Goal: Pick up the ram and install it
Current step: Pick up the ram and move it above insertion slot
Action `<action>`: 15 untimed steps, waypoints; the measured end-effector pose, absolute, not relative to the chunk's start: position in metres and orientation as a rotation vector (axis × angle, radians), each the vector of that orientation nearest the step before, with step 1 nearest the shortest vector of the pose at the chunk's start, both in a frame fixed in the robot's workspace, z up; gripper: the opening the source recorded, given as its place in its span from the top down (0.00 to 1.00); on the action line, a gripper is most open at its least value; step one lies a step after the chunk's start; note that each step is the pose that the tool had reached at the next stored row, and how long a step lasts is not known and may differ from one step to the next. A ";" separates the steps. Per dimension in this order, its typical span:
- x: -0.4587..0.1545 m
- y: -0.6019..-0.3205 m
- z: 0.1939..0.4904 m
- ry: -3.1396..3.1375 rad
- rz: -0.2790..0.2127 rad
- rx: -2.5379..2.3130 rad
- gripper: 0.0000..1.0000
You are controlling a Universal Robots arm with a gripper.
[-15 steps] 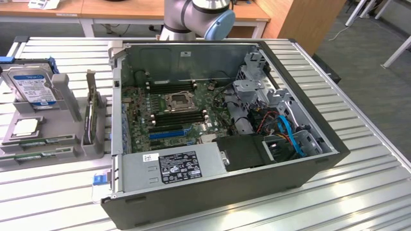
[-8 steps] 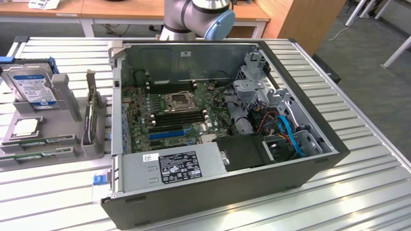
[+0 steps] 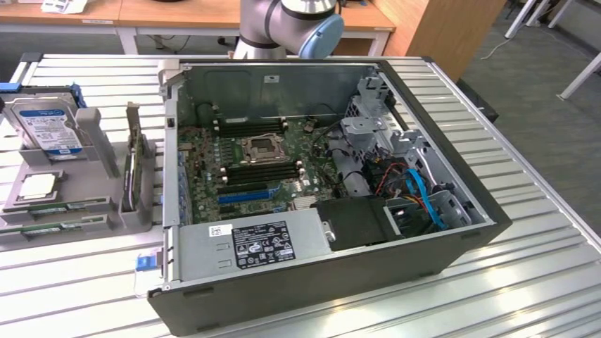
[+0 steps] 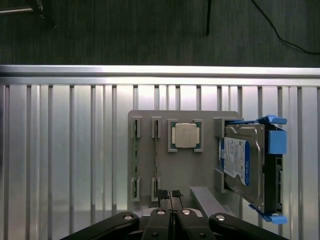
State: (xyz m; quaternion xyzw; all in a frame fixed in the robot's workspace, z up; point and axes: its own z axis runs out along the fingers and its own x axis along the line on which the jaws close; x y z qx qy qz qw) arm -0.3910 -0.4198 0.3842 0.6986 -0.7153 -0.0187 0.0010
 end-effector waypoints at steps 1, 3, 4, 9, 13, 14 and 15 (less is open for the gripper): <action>-0.391 -0.420 0.384 -2.246 -0.059 2.193 0.90; -0.391 -0.420 0.383 -2.246 -0.059 2.193 0.90; -0.391 -0.420 0.383 -2.246 -0.059 2.193 0.90; -0.391 -0.420 0.382 -2.246 -0.059 2.193 0.90; -0.391 -0.420 0.382 -2.246 -0.059 2.193 0.90; -0.391 -0.420 0.382 -2.246 -0.059 2.193 0.90; -0.391 -0.420 0.382 -2.246 -0.059 2.193 0.90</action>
